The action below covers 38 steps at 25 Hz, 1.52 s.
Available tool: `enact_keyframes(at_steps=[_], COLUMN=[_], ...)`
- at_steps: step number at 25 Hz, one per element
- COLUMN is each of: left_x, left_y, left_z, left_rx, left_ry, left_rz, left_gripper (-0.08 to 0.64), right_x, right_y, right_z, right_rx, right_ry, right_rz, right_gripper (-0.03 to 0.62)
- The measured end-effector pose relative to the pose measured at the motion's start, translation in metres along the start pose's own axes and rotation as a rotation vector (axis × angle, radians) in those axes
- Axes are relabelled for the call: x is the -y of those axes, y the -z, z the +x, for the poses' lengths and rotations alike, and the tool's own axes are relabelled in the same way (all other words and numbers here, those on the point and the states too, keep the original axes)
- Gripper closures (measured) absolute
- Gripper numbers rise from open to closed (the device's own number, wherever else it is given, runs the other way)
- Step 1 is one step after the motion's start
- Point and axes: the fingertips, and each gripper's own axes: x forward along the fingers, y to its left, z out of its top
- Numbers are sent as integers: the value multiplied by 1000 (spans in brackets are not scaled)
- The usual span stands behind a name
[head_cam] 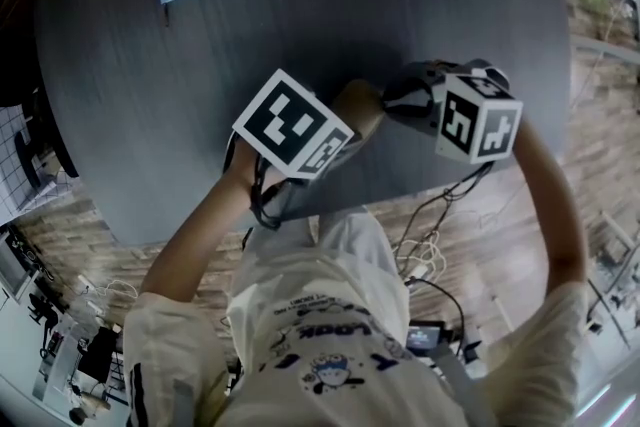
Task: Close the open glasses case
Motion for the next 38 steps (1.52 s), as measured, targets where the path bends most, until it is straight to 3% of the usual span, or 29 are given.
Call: enact_keyframes(at_steps=[5,10,19,22,30,38], left_x=[-1,0,2,3,3,4], left_y=[-1,-1,-3,-3,-3,-1], left_z=[0,0,4,5,4,4], left_rx=[0,2,-4,-5,-8,-36], left_ry=[5,1,-5,-6,-12,-39], left_rz=[-2,-2,-2,-1,1,24], left_gripper=[285,285,285,285,284,284], right_x=[4,-1,3,1,3,6], right_y=[9,7,17,25,21,23], right_z=[6,3,11,14,18,16], right_rx=[-16,5,53,16,32,44], right_ry=[32,-2,57,69,76,72], right_rz=[9,60,35,11,16,83], right_gripper=[551,565,565,565,588,591])
